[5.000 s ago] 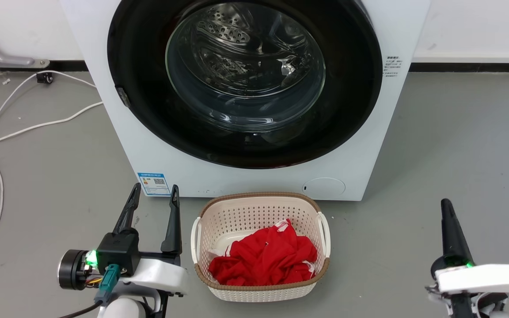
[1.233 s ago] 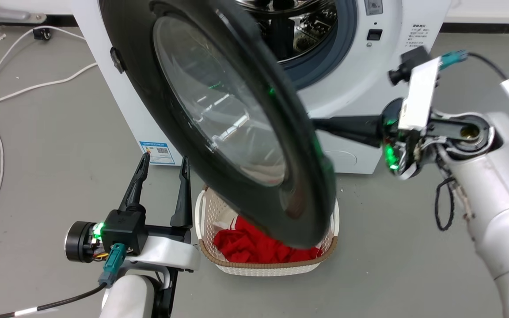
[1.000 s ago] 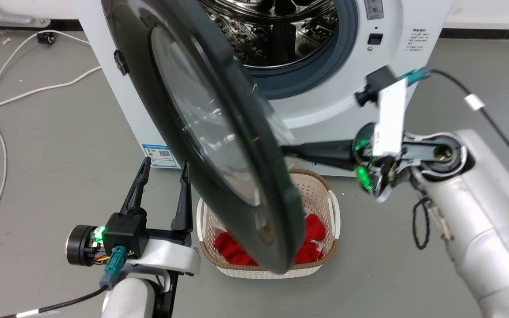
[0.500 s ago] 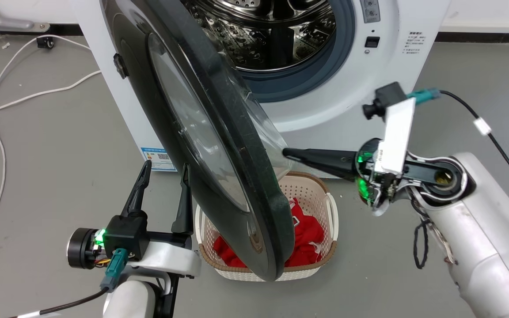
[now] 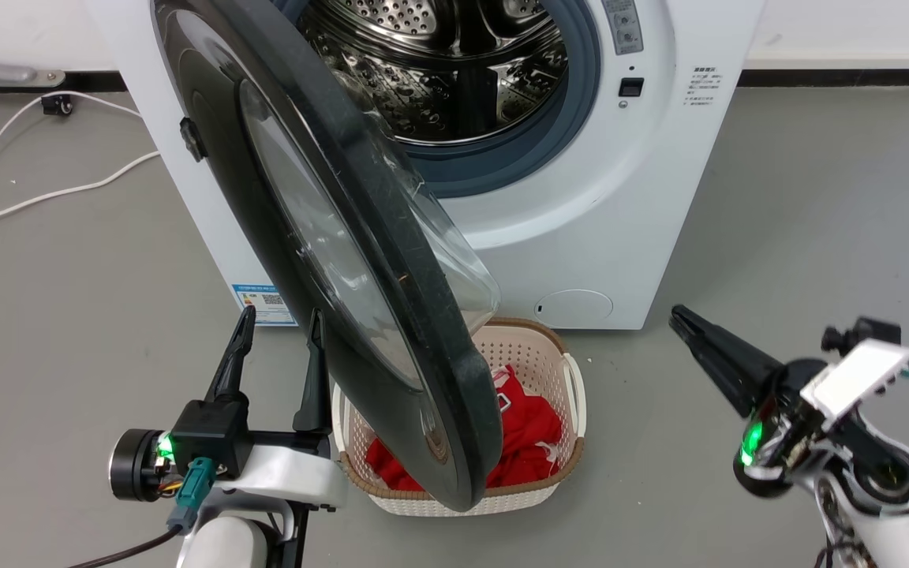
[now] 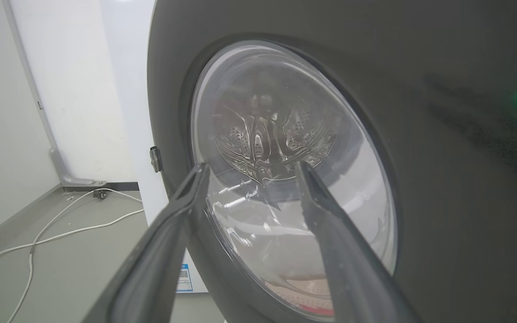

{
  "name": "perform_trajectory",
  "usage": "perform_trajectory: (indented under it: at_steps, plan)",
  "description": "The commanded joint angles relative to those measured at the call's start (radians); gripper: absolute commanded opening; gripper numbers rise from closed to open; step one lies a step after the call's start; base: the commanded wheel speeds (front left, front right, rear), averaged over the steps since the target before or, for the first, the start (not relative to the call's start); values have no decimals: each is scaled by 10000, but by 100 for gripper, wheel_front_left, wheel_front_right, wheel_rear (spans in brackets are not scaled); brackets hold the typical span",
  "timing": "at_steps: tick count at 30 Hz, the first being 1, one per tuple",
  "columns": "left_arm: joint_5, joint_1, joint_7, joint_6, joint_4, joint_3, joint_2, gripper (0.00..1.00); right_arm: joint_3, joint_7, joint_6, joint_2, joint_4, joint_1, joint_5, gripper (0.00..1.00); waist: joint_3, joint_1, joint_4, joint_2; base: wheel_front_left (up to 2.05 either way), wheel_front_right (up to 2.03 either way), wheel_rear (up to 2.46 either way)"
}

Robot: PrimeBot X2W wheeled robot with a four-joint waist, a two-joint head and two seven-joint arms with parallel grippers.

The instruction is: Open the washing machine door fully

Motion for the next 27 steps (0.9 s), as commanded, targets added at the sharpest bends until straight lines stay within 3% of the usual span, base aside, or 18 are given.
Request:
perform_trajectory:
  at_steps: [1,7,14,18,22,27]
  plan:
    - [55,87,-27,-21,31,26,-7,100,-109,-322,0,94,-206,424,-89,100,-44,1,-49,0,0,0,0]
    - [49,220,-27,-50,83,92,-7,100,-455,-2035,0,443,-940,1696,-898,100,-164,1,-132,0,0,0,0]
    - [3,232,-27,-23,107,97,-7,100,-627,-5126,0,613,-1628,2513,-3307,100,-312,1,-98,0,0,0,0]
    - [14,300,-27,-4,112,137,-6,100,-654,-7005,0,339,-1685,2713,-5750,100,-385,1,-104,0,0,0,0]
    - [63,388,-27,-14,92,208,-7,100,-1354,-7704,-1,198,-1734,2685,-9184,100,-433,1,-162,0,0,0,0]
    - [86,390,-25,-52,68,283,-6,100,-2906,-7790,-3,1064,-3035,2823,-14080,100,-425,1,-199,0,0,0,0]
